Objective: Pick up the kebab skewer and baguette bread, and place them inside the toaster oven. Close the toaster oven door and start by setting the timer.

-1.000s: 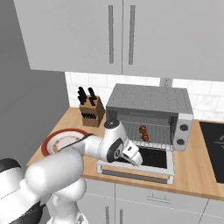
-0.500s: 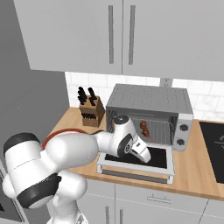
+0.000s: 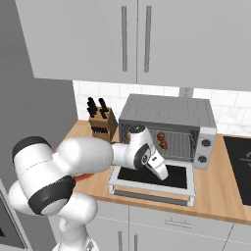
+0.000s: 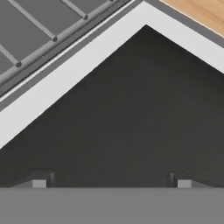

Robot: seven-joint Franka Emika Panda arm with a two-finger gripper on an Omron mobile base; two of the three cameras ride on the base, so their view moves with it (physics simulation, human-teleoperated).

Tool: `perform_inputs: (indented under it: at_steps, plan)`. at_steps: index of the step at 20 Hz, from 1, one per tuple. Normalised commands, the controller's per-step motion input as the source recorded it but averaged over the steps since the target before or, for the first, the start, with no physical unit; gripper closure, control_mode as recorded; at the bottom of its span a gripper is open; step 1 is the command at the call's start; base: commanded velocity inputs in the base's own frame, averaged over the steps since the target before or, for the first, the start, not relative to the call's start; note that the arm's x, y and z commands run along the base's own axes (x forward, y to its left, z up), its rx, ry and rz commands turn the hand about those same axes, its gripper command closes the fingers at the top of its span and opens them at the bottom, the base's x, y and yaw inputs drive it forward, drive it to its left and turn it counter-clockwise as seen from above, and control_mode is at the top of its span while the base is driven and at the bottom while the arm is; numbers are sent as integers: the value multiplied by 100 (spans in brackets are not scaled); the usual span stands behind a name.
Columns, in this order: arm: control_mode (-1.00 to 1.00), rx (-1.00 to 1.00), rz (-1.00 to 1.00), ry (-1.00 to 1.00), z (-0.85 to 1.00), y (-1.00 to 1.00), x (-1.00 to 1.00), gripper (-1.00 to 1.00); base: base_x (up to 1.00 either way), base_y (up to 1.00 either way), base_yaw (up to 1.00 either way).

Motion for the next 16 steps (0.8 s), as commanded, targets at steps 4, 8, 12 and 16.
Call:
perform_inputs:
  at_steps: [4, 8, 12, 16]
  plan:
    - [-100, 0, -17, 0, 0, 0, 24, -100, 0, 0, 0]
    - [-100, 1, -15, 0, 0, 0, 42, -100, 0, 0, 0]
    - [-100, 3, -13, 0, 0, 0, 33, -100, 0, 0, 0]
    - [-100, 3, -11, 0, -1, 0, 10, -100, 0, 0, 0]
